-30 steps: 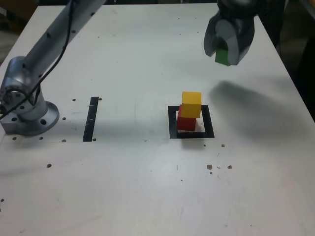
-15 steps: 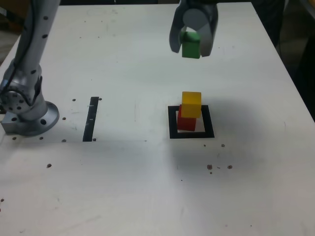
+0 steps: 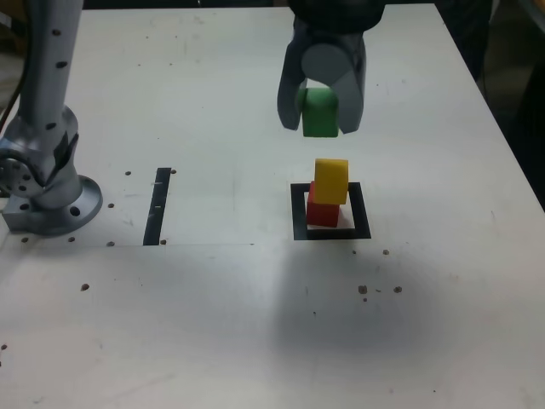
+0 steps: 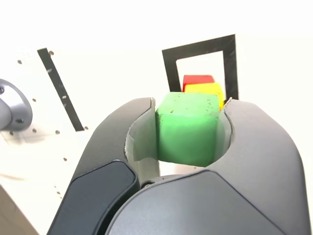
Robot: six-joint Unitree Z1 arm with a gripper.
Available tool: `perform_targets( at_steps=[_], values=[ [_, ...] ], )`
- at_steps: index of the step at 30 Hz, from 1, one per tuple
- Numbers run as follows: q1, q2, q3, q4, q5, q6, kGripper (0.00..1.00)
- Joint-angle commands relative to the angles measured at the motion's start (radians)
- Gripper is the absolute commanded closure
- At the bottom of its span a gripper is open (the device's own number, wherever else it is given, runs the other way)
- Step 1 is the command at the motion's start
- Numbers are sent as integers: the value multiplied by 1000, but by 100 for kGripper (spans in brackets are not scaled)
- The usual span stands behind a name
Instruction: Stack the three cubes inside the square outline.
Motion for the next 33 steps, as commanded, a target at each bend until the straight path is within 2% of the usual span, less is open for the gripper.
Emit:
perform_targets(
  at_steps=[1, 11, 21, 27, 33],
  values=[
    [-2, 5, 10, 12, -6, -3, 97],
    [-18, 39, 16, 8, -20, -19, 97],
    [-43, 73, 5, 1, -5, -37, 97],
    [-43, 79, 4, -11, 21, -37, 91],
    [-43, 90, -6, -11, 21, -37, 81]
  ],
)
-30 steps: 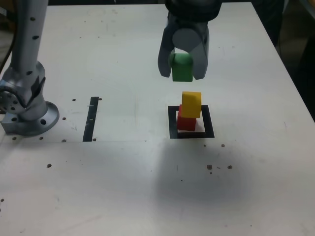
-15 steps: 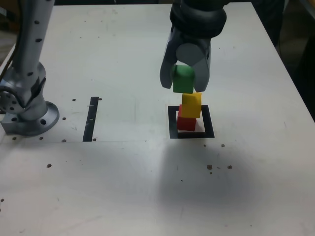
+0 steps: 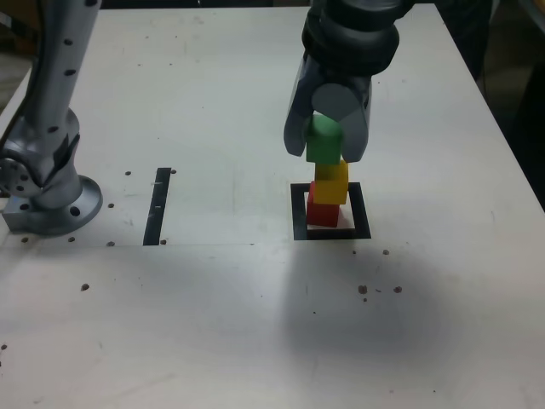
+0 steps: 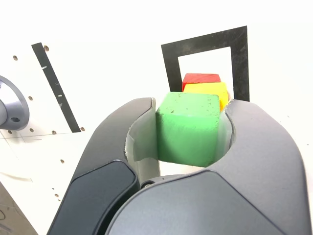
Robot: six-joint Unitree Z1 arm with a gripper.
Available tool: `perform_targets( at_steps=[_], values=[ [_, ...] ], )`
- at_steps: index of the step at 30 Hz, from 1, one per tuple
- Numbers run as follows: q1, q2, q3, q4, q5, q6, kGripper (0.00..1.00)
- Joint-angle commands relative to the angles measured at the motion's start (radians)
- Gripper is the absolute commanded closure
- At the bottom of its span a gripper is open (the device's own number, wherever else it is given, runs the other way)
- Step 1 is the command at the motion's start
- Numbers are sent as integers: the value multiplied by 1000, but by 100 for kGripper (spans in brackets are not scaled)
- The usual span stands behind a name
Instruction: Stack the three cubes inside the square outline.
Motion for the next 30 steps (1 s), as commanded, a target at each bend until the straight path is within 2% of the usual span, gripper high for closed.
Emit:
perform_targets(
  at_steps=[1, 10, 20, 22, 27, 30],
  values=[
    [-1, 9, -10, 8, -1, -1, 79],
    [-1, 24, -12, 13, -22, -1, 51],
    [-1, 40, -12, 12, -31, 0, 44],
    [-1, 40, -9, 12, -33, 0, 37],
    [-2, 26, 3, 12, -25, -5, 9],
    [-11, 11, 3, 13, -25, -16, 2]
  ],
)
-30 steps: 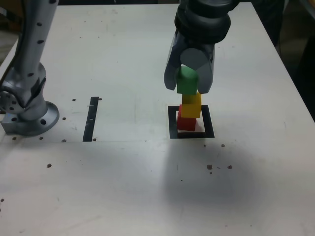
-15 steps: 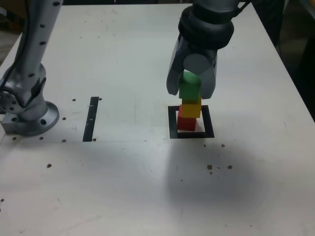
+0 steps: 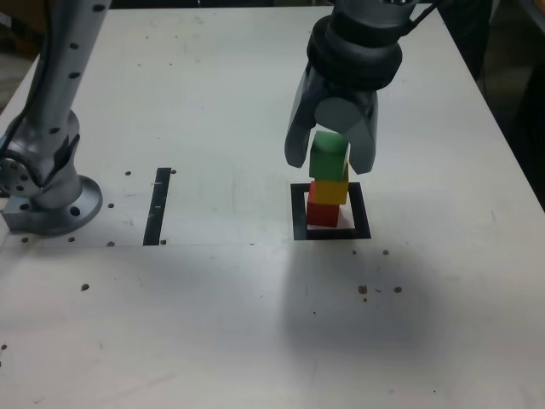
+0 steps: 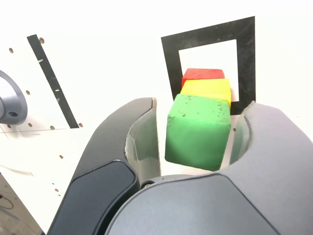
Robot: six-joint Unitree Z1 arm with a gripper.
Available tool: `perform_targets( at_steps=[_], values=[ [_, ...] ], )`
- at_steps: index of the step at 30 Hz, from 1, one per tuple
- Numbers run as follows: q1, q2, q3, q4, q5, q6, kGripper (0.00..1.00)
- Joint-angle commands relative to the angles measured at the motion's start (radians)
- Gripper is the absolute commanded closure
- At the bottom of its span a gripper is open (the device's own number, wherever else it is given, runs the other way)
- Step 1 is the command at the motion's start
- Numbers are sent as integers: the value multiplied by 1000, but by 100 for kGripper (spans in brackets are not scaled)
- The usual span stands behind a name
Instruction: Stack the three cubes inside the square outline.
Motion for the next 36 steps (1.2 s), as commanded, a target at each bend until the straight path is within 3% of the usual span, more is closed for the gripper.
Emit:
perform_targets(
  at_steps=[1, 8, 13, 24, 30, 36],
  values=[
    [-14, -26, -2, 14, -1, -9, 1],
    [-53, -109, -18, 21, 13, -17, 1],
    [-65, -208, 25, 29, -6, -3, 1],
    [-16, -570, 446, 4, 0, 19, 1],
    [17, -703, 708, -89, -8, 11, 1],
    [22, -711, 939, -267, -32, -15, 1]
  ],
)
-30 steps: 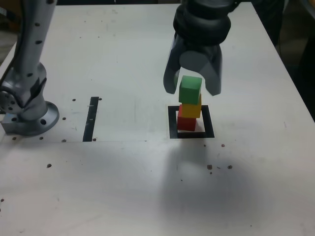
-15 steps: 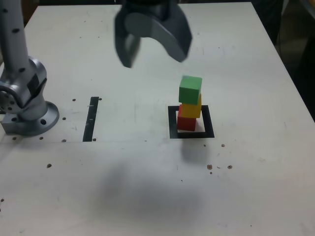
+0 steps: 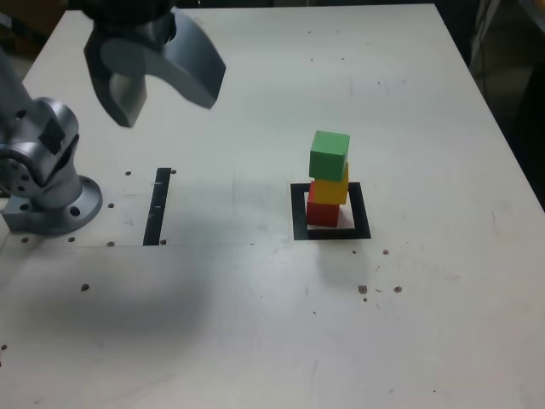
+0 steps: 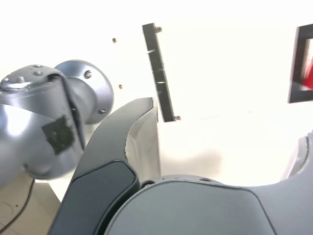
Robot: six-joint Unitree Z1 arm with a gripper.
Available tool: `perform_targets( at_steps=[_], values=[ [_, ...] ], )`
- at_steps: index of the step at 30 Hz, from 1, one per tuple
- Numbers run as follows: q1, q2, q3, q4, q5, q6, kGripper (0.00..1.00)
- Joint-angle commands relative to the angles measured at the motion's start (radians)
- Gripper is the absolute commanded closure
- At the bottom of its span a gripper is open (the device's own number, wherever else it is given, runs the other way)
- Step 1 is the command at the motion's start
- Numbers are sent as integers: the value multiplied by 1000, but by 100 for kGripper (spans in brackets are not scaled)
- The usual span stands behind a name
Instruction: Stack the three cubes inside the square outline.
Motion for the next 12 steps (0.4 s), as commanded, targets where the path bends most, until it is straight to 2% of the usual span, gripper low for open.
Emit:
perform_targets(
  at_steps=[1, 6, 12],
  values=[
    [2, 27, 210, -94, -9, -14, 1],
    [16, 86, 319, -218, -18, -29, 1],
    [24, 136, 378, -282, -20, -49, 0]
  ],
)
